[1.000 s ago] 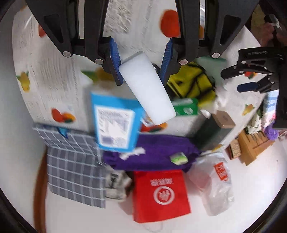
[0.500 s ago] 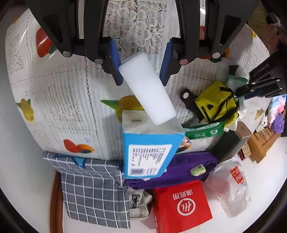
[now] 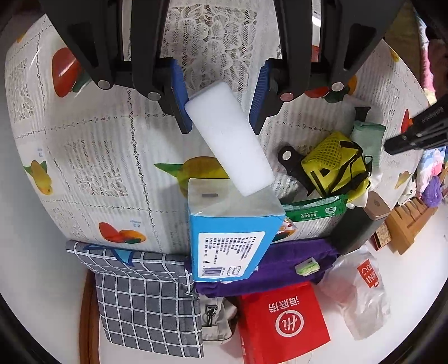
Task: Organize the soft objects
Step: 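Grasp the white glove with green cuff with the left tool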
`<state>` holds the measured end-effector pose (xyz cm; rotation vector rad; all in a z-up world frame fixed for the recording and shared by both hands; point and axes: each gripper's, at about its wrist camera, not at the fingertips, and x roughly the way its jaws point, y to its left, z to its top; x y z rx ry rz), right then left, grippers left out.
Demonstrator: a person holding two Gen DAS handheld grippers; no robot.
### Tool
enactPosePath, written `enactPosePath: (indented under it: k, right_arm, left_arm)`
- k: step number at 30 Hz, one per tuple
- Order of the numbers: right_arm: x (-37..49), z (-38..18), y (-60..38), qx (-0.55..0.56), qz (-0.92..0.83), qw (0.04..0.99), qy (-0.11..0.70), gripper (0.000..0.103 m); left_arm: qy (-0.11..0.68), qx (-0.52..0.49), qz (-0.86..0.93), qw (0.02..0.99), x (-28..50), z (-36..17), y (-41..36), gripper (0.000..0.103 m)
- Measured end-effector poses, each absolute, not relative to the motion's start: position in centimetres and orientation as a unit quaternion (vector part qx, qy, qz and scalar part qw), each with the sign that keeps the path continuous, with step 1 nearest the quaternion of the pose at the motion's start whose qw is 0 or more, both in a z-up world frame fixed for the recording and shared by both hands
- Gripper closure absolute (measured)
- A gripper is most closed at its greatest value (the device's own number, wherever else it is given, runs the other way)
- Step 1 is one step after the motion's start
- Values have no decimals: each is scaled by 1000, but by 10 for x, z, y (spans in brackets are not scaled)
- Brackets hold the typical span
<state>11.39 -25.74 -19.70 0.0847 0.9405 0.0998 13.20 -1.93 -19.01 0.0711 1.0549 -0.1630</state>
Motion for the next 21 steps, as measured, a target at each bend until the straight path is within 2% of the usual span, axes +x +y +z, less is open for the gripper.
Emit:
enactPosePath:
  k: [2,13,14,15,18,21]
  right_arm:
    - [111,-196,-257,36,47,891,451,60]
    - [116,-203,-259,38,44,888,456,59]
    - [118,-204,-259,39,44,887,458,59]
    - [119,-207,-259,40,45,885,462,59]
    - [124,-212,-260,40,41,880,472,59]
    - [124,-212,-259,39,37,879,473,61]
  left_arm:
    - [500,36,-80,862,131,-195,-21,76]
    - [495,17,-79,865,154,-209,-26,76]
    - [490,16,-83,868,154,-208,-27,80]
    - [487,17,-88,869,154,-207,-28,89]
    - [476,24,-95,874,151,-200,-28,94]
    - [469,13,-99,878,145,-189,-20,96]
